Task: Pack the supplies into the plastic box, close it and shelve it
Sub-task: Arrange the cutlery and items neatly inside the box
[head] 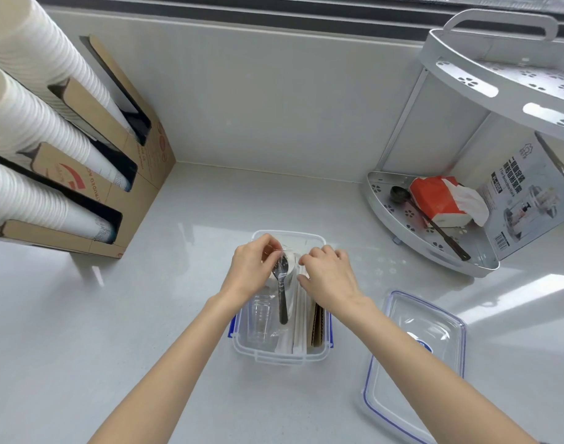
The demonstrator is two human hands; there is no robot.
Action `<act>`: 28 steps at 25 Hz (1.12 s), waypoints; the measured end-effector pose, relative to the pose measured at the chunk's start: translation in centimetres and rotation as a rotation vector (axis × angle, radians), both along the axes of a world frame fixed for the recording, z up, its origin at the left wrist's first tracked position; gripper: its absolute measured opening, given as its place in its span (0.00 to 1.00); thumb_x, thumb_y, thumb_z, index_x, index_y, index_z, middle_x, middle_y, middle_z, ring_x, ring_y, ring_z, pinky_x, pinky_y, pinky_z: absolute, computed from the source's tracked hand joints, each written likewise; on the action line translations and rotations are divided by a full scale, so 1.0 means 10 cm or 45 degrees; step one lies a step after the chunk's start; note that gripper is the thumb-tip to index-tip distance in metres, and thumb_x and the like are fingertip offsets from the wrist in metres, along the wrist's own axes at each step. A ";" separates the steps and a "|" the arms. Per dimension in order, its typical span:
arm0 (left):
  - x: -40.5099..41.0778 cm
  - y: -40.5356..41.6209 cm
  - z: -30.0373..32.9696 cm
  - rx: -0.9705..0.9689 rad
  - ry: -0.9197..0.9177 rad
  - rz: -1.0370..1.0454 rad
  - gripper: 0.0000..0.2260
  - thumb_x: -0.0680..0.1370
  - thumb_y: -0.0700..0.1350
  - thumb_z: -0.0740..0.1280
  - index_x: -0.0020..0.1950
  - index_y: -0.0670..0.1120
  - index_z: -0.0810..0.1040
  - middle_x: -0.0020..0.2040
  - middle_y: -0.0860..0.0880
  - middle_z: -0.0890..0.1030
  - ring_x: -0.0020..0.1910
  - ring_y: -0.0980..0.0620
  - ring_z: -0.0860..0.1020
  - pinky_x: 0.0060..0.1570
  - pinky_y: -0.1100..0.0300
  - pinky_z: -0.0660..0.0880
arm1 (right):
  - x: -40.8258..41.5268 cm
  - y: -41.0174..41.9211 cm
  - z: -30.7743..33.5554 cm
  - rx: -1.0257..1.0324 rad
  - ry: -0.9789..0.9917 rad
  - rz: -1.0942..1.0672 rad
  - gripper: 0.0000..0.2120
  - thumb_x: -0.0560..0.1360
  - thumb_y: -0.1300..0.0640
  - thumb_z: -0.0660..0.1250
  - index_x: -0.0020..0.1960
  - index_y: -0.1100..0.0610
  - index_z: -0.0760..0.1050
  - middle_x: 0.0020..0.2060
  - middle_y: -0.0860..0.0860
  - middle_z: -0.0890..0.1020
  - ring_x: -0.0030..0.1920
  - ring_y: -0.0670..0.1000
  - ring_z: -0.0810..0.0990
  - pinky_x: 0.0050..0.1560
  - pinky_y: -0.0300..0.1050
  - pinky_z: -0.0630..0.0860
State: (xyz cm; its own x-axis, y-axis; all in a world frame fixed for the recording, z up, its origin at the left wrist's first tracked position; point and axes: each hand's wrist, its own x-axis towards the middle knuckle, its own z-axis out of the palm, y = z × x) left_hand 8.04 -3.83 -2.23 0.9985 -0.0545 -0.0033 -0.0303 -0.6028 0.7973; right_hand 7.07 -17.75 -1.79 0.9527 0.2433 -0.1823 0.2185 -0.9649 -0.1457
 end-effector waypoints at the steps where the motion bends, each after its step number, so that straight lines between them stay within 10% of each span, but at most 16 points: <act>1: 0.00 0.02 -0.01 -0.002 -0.002 0.008 0.03 0.75 0.39 0.64 0.45 0.40 0.77 0.40 0.45 0.81 0.39 0.50 0.75 0.41 0.65 0.68 | 0.02 0.04 -0.03 -0.094 0.013 0.014 0.15 0.77 0.57 0.56 0.60 0.60 0.73 0.59 0.57 0.78 0.62 0.58 0.70 0.62 0.50 0.61; 19: -0.04 0.07 -0.06 -0.016 0.046 -0.010 0.05 0.75 0.40 0.63 0.46 0.41 0.77 0.40 0.50 0.78 0.38 0.51 0.74 0.40 0.69 0.68 | -0.07 0.13 -0.27 -0.247 -0.046 -0.004 0.16 0.71 0.65 0.61 0.59 0.61 0.71 0.64 0.61 0.69 0.69 0.60 0.61 0.70 0.58 0.53; 23: -0.04 0.07 -0.05 0.000 0.041 -0.002 0.05 0.75 0.40 0.63 0.46 0.41 0.77 0.40 0.50 0.78 0.39 0.52 0.74 0.45 0.64 0.70 | -0.11 0.05 -0.25 -0.201 -0.267 0.194 0.12 0.65 0.61 0.71 0.49 0.56 0.79 0.53 0.57 0.77 0.60 0.58 0.73 0.68 0.61 0.60; 28: -0.03 0.08 -0.04 0.019 0.040 0.008 0.05 0.75 0.40 0.63 0.46 0.41 0.77 0.40 0.50 0.78 0.39 0.52 0.74 0.42 0.66 0.69 | -0.16 0.04 -0.24 -0.252 0.005 0.412 0.14 0.74 0.60 0.62 0.58 0.54 0.76 0.57 0.56 0.76 0.64 0.57 0.67 0.71 0.56 0.51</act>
